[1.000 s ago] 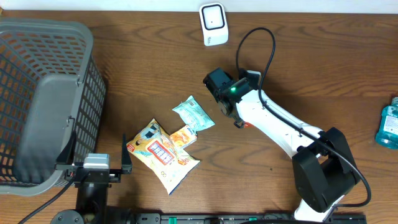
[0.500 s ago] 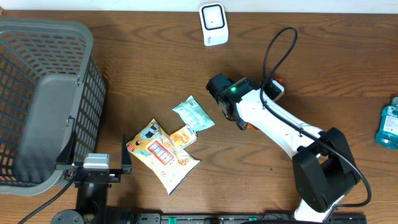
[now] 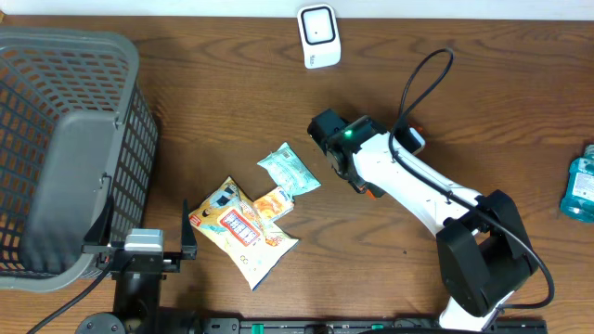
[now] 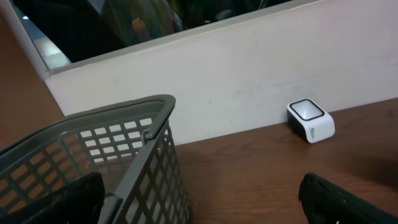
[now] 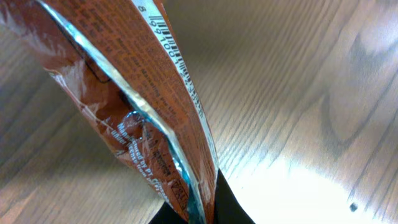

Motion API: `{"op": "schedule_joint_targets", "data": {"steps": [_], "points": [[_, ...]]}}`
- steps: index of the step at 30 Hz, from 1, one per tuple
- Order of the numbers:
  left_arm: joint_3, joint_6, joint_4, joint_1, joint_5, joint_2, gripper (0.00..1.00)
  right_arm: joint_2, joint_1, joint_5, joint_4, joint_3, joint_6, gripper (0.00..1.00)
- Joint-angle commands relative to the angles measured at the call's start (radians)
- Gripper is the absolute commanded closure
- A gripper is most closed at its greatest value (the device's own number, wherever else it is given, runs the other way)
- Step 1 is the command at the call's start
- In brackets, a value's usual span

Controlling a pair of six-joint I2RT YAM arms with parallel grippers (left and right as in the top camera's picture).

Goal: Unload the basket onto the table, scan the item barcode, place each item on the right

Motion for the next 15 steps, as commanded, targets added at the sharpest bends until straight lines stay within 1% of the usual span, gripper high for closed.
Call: {"op": "schedule_joint_targets", "data": {"steps": [1, 2, 3, 5, 7, 9, 11, 15], "points": [[0.005, -0.016, 0.005, -0.004, 0.010, -0.002, 0.00, -0.001, 0.002, -0.229, 0.005, 0.002, 0.233, 0.99], [0.005, -0.016, 0.005, -0.004, 0.009, -0.002, 0.00, -0.001, 0.002, -0.347, 0.006, 0.002, 0.346, 0.99], [0.005, -0.016, 0.005, -0.004, 0.009, -0.002, 0.00, -0.001, 0.001, -0.431, 0.016, 0.002, 0.383, 0.99], [0.005, -0.016, 0.005, -0.004, 0.010, -0.002, 0.00, -0.001, -0.003, -0.546, 0.089, 0.002, 0.382, 0.99], [0.005, -0.016, 0.005, -0.004, 0.009, -0.002, 0.00, -0.001, -0.008, -0.696, 0.198, 0.002, 0.383, 0.99], [0.005, -0.016, 0.005, -0.004, 0.010, -0.002, 0.00, -0.001, -0.012, -0.756, 0.282, 0.002, 0.383, 0.99], [0.005, -0.016, 0.005, -0.004, 0.009, -0.002, 0.00, -0.001, -0.019, -0.772, 0.343, 0.002, 0.383, 0.99], [0.005, -0.016, 0.005, -0.004, 0.010, -0.002, 0.00, -0.001, -0.029, -0.797, 0.377, 0.002, 0.383, 0.99]]}}
